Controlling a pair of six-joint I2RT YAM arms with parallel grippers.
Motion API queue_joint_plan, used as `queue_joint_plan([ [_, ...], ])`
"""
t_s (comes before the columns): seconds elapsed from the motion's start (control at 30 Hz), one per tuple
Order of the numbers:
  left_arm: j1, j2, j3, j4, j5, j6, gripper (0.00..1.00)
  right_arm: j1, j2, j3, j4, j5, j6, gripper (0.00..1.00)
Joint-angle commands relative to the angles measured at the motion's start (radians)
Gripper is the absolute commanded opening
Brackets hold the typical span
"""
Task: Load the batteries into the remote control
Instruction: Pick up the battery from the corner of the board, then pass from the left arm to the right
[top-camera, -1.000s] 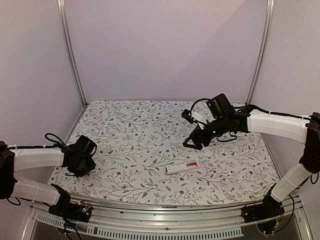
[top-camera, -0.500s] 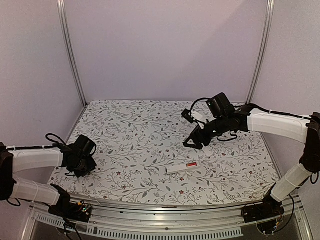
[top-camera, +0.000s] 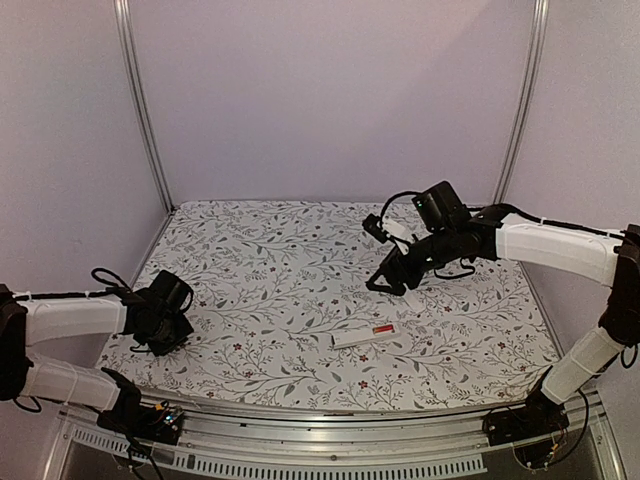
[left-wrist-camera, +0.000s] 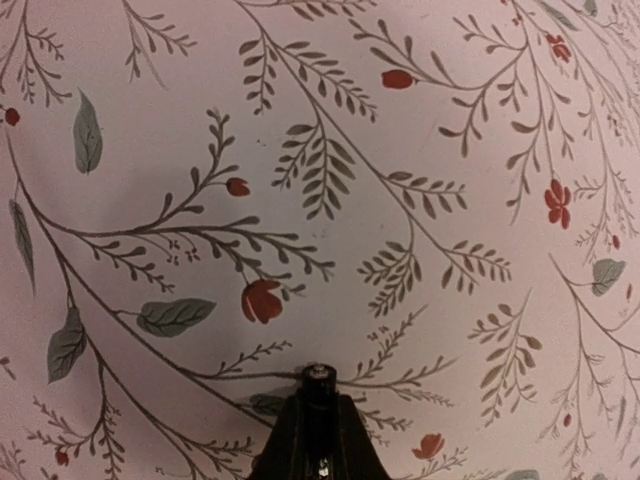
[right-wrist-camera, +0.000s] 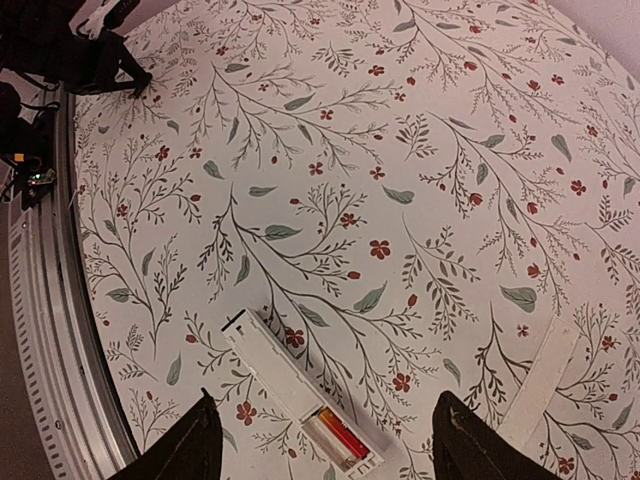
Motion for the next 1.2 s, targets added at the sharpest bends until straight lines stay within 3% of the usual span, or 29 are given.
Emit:
queue_joint_plan([
  [0.0,-0.008,0.024,-0.019,-0.049,0.025,-0.017,0.04,0.005,-0.009,0.031,-0.021,0.008,-0.014,0.71],
  [0.17,-0.04,-0.076,0.001,-0.07,-0.059,-0.077,0.0,0.005,-0.01,0.033,-0.009,0.006,-0.006,0.71],
  [0.33,-0.188,-0.235,0.068,-0.011,-0.262,-0.05,0.0,0.005,-0.016,0.048,0.017,-0.02,0.017,0.71],
  [0.5,-0.35,-0.302,0.137,0.23,-0.369,0.129,0.0,0.006,-0.023,0.108,0.073,-0.084,0.075,0.7],
  [0.6,-0.456,-0.313,0.143,0.509,-0.387,0.308,0.0,0.018,-0.02,0.141,0.152,-0.12,0.133,0.67],
  [0.7,-0.506,-0.291,0.141,0.79,-0.309,0.472,0.0,0.06,-0.028,0.141,0.283,-0.13,0.181,0.65],
  [0.87,-0.57,-0.18,0.221,1.039,-0.111,0.67,0.0,0.163,0.01,0.154,0.452,-0.084,0.249,0.64],
  [1.17,-0.616,-0.044,0.29,1.22,0.107,0.784,0.0,0.229,0.081,0.18,0.548,-0.108,0.259,0.59],
])
